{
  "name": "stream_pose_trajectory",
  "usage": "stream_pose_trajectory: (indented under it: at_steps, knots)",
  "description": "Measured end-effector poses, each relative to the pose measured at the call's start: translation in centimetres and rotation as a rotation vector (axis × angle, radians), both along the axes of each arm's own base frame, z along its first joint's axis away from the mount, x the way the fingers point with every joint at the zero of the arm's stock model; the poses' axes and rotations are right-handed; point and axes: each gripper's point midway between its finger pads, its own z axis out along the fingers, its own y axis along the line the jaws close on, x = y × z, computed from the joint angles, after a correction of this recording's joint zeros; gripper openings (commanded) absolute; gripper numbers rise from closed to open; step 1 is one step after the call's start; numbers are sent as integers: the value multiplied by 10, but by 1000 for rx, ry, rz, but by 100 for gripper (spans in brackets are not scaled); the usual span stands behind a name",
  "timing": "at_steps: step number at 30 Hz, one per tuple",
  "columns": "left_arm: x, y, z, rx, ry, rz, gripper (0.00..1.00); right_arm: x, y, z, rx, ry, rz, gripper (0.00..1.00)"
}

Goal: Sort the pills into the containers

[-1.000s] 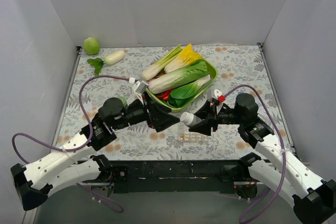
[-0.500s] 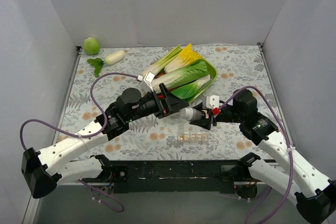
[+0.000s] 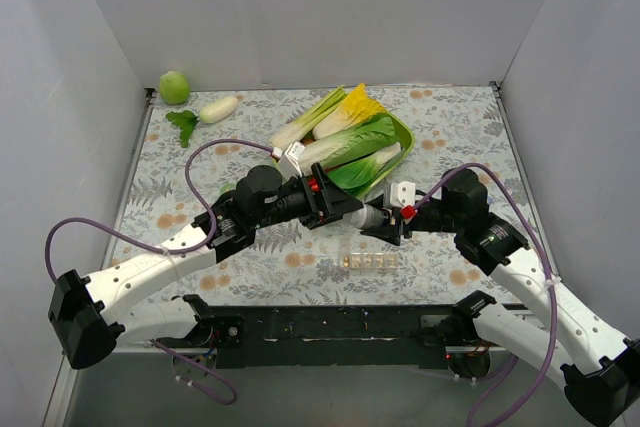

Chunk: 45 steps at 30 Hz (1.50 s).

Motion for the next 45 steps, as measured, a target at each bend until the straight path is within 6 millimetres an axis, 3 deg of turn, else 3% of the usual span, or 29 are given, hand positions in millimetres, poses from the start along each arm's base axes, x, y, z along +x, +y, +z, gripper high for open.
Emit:
stream_pose_trajectory:
  at_steps: [6,14,21,23,26,27,31,37,39,42,45]
  knots:
    - [-5,-5,-1,3,7,-48,57,1,0,-1,-2,10,-10,1]
    - [-9,-4,-8,36,-19,-98,9,2,0,-2,-1,21,-17,1]
    - [-22,-4,-14,108,-239,-279,4,-12,3,-8,35,134,10,1]
    - [-31,-1,-20,139,-344,-378,5,-22,6,-15,68,228,35,1]
    - [-42,5,-30,181,-493,-491,44,-36,12,-23,134,400,69,1]
    - [-43,8,-33,195,-533,-512,67,-39,13,-26,154,452,76,1]
    - [-47,12,-27,204,-670,-524,98,-50,15,-26,185,599,98,1]
    - [-54,29,25,88,-777,-389,98,-52,15,-16,211,629,115,1]
    - [-54,31,34,63,-765,-363,93,-52,15,-15,213,629,117,1]
    - [-52,26,27,66,-703,-362,83,-52,15,-15,214,629,117,1]
    - [-44,16,2,111,-609,-382,76,-52,15,-15,214,628,116,1]
